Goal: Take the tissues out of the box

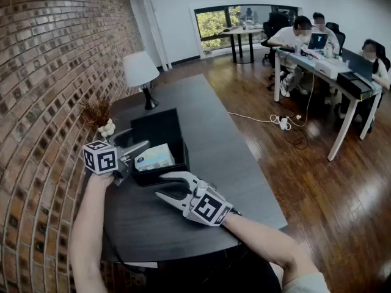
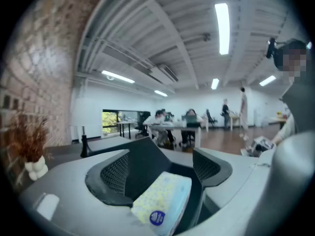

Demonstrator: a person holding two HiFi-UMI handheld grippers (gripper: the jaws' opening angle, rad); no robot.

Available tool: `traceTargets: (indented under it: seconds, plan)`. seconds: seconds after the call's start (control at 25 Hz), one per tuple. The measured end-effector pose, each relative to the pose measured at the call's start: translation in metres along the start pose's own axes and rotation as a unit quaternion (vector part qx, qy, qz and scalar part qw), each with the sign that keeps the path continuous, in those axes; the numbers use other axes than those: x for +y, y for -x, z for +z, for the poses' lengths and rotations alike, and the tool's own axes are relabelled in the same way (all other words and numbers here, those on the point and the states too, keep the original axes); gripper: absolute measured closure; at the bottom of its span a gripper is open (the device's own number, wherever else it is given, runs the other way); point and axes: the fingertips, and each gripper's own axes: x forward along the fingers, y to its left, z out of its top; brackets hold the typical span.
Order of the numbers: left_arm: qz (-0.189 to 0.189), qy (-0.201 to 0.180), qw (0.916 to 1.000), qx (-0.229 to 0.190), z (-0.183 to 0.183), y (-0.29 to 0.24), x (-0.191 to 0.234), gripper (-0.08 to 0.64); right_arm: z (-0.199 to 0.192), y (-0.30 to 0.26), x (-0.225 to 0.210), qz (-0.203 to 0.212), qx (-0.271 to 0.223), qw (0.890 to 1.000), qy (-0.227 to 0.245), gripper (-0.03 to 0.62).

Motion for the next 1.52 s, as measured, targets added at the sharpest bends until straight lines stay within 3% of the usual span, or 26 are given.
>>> traceTargets:
  seconds: [0.12,0.2,0.24,0.32,0.4,0.52,0.64,0.8,0.96,1.08,1.16,1.2,1.36,1.44,1.52]
  plan:
    - [0.017,-0.083,0.9944,0.064,-0.013,-0.012,0.001,0.097,0.002,0.0,0.002,0.007,-0.003,1.0,0.006,0.448]
    - [-0.022,-0.114,0.9866,0.115,-0.027,-0.018,-0.009,0.118,0.002,0.0,0.003,0.01,-0.003,1.0,0.011,0.448]
    - [-0.044,-0.136,0.9776,0.154,-0.041,-0.02,-0.014,0.118,0.002,0.0,0.004,0.01,-0.004,1.0,0.011,0.448]
    - [-0.07,-0.191,0.9493,0.239,-0.07,-0.022,-0.018,0.118,0.002,0.0,0.005,0.012,-0.003,1.0,0.012,0.448]
    - [-0.078,-0.219,0.9306,0.283,-0.083,-0.025,-0.017,0.133,0.002,0.001,0.006,0.015,0.002,1.0,0.017,0.448]
    - [-0.092,-0.23,0.9166,0.314,-0.088,-0.031,-0.014,0.133,0.002,0.0,0.006,0.015,0.0,1.0,0.021,0.448]
    - [-0.129,-0.205,0.9042,0.352,-0.102,-0.033,-0.019,0.194,0.002,-0.001,0.007,0.016,-0.002,1.0,0.021,0.448]
    - [-0.148,-0.186,0.8869,0.396,-0.119,-0.036,-0.016,0.196,0.002,-0.001,0.007,0.017,-0.003,1.0,0.02,0.448]
    - [-0.145,-0.211,0.8805,0.399,-0.121,-0.038,-0.016,0.21,0.002,-0.001,0.007,0.017,-0.005,1.0,0.021,0.448]
    - [-0.13,-0.224,0.8872,0.382,-0.119,-0.037,-0.016,0.225,0.002,-0.002,0.008,0.017,-0.008,1.0,0.024,0.448]
    - [-0.117,-0.218,0.9022,0.353,-0.109,-0.035,-0.016,0.23,0.002,-0.003,0.008,0.016,-0.01,1.0,0.025,0.448]
    - [-0.111,-0.208,0.9146,0.329,-0.099,-0.033,-0.017,0.23,0.002,-0.003,0.008,0.015,-0.01,1.0,0.024,0.448]
    - [-0.095,-0.15,0.9671,0.182,-0.038,-0.018,-0.03,0.23,0.001,-0.003,0.008,0.014,-0.009,1.0,0.024,0.448]
    - [-0.086,-0.118,0.9845,0.097,-0.007,-0.002,-0.038,0.23,0.0,-0.002,0.008,0.014,-0.007,1.0,0.027,0.448]
    - [-0.072,-0.072,0.9948,-0.003,0.022,0.021,-0.044,0.23,-0.001,-0.002,0.008,0.012,-0.005,0.999,0.032,0.448]
